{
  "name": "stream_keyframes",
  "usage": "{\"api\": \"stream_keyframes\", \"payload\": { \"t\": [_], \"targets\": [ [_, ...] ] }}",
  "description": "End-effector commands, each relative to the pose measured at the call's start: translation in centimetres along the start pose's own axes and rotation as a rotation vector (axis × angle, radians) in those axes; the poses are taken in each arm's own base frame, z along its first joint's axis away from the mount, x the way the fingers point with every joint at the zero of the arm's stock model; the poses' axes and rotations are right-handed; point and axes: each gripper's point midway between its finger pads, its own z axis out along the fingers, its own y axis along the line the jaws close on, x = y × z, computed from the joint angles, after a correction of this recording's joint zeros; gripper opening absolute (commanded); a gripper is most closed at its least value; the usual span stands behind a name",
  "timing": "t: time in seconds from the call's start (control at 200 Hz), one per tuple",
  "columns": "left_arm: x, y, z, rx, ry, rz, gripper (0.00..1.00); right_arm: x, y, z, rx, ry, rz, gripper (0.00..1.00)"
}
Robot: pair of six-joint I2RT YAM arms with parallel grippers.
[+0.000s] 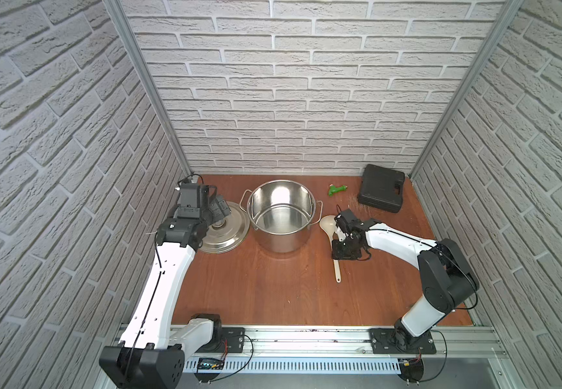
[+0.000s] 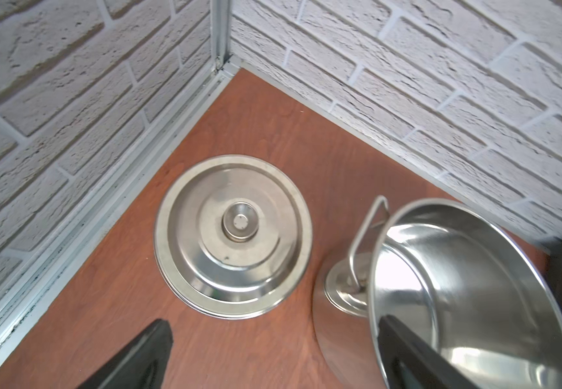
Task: Stir the soup with a spoon
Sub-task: Pick up the spoon from the center of the board.
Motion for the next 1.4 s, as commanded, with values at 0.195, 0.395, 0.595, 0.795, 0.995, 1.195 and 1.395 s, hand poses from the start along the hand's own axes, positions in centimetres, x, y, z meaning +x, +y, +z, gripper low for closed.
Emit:
{"api": "stream_keyframes", "payload": {
  "t": [0.195,0.395,0.595,0.795,0.995,1.195,1.395],
  "targets": [
    [2.3,-2.6,-3.6,0.056,0.022,0.057,0.98,0.4,0.2,1.5,0.009,0.010,0.014,0.34],
    [2.6,-3.7,-4.3,0.077,0.023,0.082,0.98,0.8,-0.3,1.9,0.021,0.009,0.040,0.26],
    [2.5,-4.6,-4.4,0.094,0.026,0.101,0.98,1.5,-0.6,2.4,0.020,0.019,0.075,0.15],
    [2.7,-5.7,-4.2,0.114,0.031,0.129,0.98,1.8,-1.0,1.5,0.027,-0.003,0.101,0.02],
    [3.0,-8.9,-4.6,0.249,0.025,0.183,0.98,2.0,-1.1,-0.3,0.024,-0.040,0.104,0.02],
    [4.5,-15.0,-6.3,0.562,0.020,0.246,0.98,1.3,-1.5,-4.3,0.032,-0.113,0.108,0.02],
    [6.2,-18.8,-7.8,0.746,-0.004,0.263,0.98,0.0,-2.1,-10.4,0.012,-0.230,0.163,0.02]
  ]
}}
